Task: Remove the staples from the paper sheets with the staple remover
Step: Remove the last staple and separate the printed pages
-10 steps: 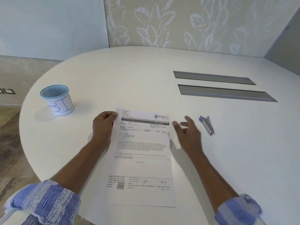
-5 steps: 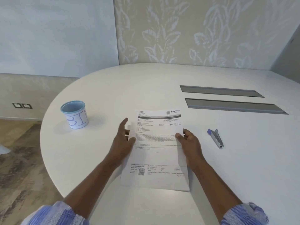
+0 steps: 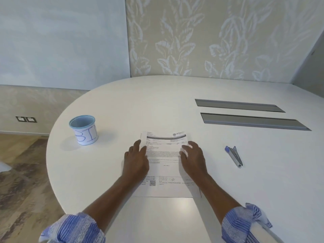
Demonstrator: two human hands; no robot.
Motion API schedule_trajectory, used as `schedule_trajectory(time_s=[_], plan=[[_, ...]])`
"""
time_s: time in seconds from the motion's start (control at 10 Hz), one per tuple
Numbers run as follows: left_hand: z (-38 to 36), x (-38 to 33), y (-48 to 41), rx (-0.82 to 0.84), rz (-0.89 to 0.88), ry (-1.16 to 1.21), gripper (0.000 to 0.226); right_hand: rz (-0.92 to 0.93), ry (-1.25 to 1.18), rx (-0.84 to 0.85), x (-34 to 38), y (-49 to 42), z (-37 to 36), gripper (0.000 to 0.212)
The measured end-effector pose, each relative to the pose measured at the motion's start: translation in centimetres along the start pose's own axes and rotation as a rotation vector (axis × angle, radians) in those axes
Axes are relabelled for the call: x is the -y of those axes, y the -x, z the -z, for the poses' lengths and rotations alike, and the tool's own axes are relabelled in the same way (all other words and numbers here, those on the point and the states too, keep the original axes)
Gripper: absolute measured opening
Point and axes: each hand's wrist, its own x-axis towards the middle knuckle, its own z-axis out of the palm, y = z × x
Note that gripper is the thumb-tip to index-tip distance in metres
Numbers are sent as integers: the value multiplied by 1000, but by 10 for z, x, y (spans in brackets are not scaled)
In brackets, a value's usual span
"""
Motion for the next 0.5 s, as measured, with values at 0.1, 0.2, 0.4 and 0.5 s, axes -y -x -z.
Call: schedule_trajectory(time_s=[0.1, 0.2, 0.4, 0.5], plan=[[-11, 6, -4, 32, -14, -104, 52, 79, 174, 112, -7, -1, -10, 45], [-19, 9, -10, 155, 5, -146, 66, 57, 333, 232, -12, -6, -15, 69], [-24, 10, -13, 214, 7, -172, 77, 64, 434, 259, -11, -5, -18, 78], [-19, 3, -17, 171, 28, -162, 73, 63, 396, 169, -6, -9, -14, 74]])
